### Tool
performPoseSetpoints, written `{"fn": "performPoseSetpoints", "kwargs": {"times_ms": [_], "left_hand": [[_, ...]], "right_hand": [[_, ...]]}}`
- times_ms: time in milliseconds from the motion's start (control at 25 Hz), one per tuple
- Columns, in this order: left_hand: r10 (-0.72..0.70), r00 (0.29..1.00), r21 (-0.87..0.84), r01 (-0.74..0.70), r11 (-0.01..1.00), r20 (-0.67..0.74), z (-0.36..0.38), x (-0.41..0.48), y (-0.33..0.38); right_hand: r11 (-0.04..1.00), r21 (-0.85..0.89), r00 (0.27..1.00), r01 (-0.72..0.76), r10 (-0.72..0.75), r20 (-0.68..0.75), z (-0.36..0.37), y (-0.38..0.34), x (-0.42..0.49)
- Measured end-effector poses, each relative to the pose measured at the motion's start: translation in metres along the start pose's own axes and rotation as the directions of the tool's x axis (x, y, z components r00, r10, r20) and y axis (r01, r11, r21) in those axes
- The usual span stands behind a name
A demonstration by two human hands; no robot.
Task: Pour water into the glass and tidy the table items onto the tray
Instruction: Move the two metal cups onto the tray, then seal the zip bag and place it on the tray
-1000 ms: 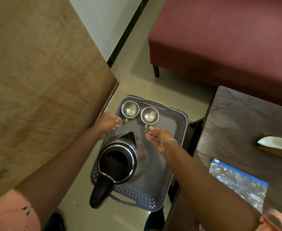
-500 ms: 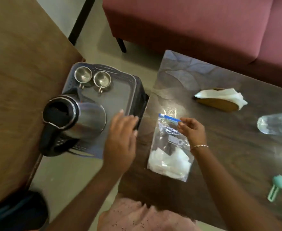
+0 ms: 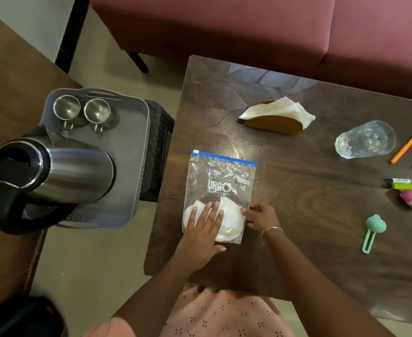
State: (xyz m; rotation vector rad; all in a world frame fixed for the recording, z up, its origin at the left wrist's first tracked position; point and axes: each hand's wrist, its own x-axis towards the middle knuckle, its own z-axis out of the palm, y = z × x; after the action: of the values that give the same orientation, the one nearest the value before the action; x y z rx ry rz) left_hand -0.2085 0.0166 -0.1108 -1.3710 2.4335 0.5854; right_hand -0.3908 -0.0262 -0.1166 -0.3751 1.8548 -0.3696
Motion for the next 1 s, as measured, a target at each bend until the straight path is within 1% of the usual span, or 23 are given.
{"fn": "performPoseSetpoints", "kwargs": {"times_ms": [160,240,360,440,480,520,560,600,640,680,760,880,1000], "left_hand": [[-0.038,0.997,0.037,0.036,0.999,0.060,0.011,0.007,0.000],[-0.044,0.996,0.037,0.041,0.998,0.080,0.015,0.009,-0.001],[-0.011,0.997,0.035,0.008,0.999,0.081,0.023,0.011,-0.003],[-0.013,0.995,0.003,0.013,1.000,0.096,0.020,0.011,-0.003],[-0.042,0.996,-0.022,0.044,0.999,0.083,0.016,0.009,-0.002],[-0.069,0.996,-0.060,0.072,0.996,0.057,0.009,0.006,-0.003],[-0.098,0.995,-0.144,0.099,0.985,0.016,0.002,0.002,-0.004],[-0.159,0.987,-0.261,0.148,0.954,-0.023,-0.003,-0.002,-0.005],[-0.254,0.967,-0.405,0.220,0.888,-0.034,-0.014,-0.007,-0.005],[-0.349,0.934,-0.525,0.261,0.810,-0.072,-0.025,-0.012,-0.006],[-0.505,0.849,-0.667,0.286,0.688,-0.157,-0.050,-0.015,-0.006],[-0.649,0.733,-0.825,0.228,0.516,-0.203,-0.093,-0.010,-0.004],[-0.738,0.644,-0.928,0.117,0.355,-0.201,-0.152,0.000,0.001]], "right_hand": [[0.996,0.089,0.999,-0.029,0.030,-0.013,0.007,-0.003,0.004],[0.997,0.076,0.999,-0.018,0.021,-0.038,0.009,-0.005,0.005],[0.999,0.050,0.995,0.005,0.000,-0.101,0.014,-0.004,0.006],[0.999,0.018,0.989,0.049,-0.046,-0.142,0.016,-0.006,0.002],[0.996,-0.007,0.985,0.084,-0.084,-0.153,0.016,-0.007,-0.003],[0.991,-0.045,0.979,0.130,-0.135,-0.154,0.015,-0.011,-0.009],[0.980,-0.089,0.970,0.181,-0.192,-0.149,0.013,-0.015,-0.017],[0.965,-0.126,0.959,0.232,-0.249,-0.140,0.010,-0.019,-0.025],[0.944,-0.155,0.942,0.292,-0.312,-0.123,0.005,-0.026,-0.036],[0.915,-0.186,0.919,0.359,-0.381,-0.101,-0.001,-0.033,-0.047],[0.829,-0.251,0.846,0.500,-0.529,-0.062,-0.016,-0.048,-0.069],[0.673,-0.323,0.699,0.665,-0.714,-0.049,-0.042,-0.070,-0.098],[0.548,-0.327,0.561,0.770,-0.826,-0.063,-0.074,-0.098,-0.126]]}}
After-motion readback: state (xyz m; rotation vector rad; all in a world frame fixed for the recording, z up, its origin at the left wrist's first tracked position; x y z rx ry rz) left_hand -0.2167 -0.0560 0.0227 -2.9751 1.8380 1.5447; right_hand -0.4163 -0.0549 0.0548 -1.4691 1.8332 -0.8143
